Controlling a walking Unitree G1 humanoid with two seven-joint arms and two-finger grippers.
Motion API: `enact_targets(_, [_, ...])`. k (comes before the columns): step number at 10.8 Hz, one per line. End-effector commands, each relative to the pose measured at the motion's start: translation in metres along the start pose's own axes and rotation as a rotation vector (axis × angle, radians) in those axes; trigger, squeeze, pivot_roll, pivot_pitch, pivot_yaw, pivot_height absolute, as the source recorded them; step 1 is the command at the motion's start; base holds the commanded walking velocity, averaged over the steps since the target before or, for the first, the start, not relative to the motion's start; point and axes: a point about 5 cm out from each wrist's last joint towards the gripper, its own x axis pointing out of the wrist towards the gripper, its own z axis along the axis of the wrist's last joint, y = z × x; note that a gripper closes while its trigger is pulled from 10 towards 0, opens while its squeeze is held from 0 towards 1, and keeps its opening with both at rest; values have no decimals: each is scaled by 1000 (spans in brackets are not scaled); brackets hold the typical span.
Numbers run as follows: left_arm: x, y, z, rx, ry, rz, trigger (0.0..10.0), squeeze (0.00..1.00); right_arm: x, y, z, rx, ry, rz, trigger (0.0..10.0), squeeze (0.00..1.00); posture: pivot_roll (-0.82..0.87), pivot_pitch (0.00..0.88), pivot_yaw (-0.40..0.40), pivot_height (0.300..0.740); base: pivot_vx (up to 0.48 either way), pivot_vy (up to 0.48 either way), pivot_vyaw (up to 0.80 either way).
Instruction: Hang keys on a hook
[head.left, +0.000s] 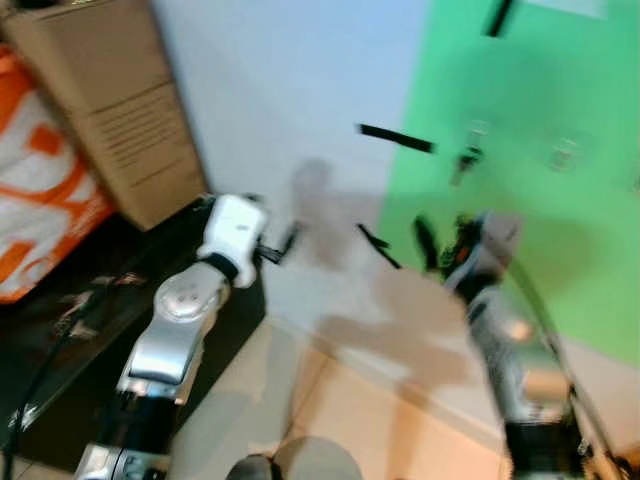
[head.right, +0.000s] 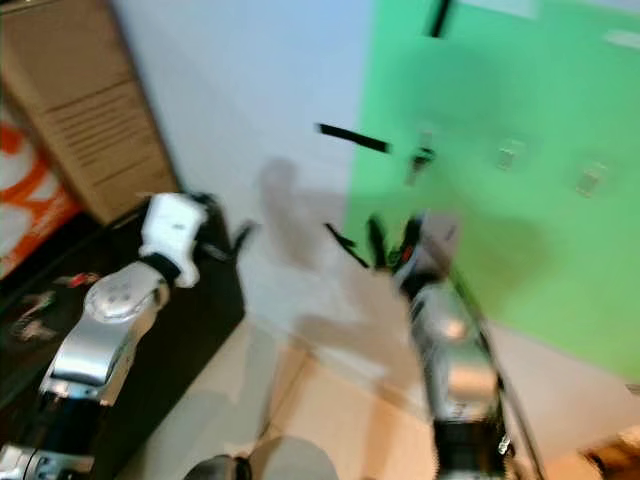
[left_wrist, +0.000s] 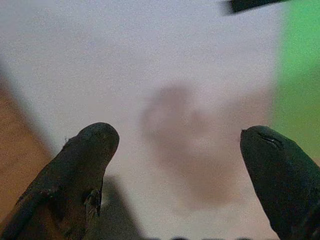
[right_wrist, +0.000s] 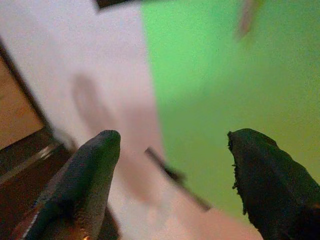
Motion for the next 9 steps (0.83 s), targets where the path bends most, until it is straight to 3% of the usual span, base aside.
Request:
enact_targets(1, [0,2,-1,15,-4,45,10000,173,-3,-4,3,-33,-11,-55,10000,1000,-33,0,22,740,0,0,800])
enact_targets(3, [0,2,-3,-28,4,11,10000,161,-6,-4,-1,-50,0,-93,10000,1000,-45,0,36,740,0,0,800])
enact_targets(6, [-4,4,-19,-34,85,54,10000,149,-8,-1,0,-5,11,-112,10000,1000,-49,0,41,740,0,0,800])
enact_targets(8, [-6,3,-24,-24,108,7,10000,0,-7,2,0,31,31,-74,10000,1000,-53,0,42,740,0,0,800])
enact_targets(9, [-6,4,-24,-28,111,29,10000,0,-7,3,5,-57,-17,-55,10000,1000,-51,0,37,740,0,0,800])
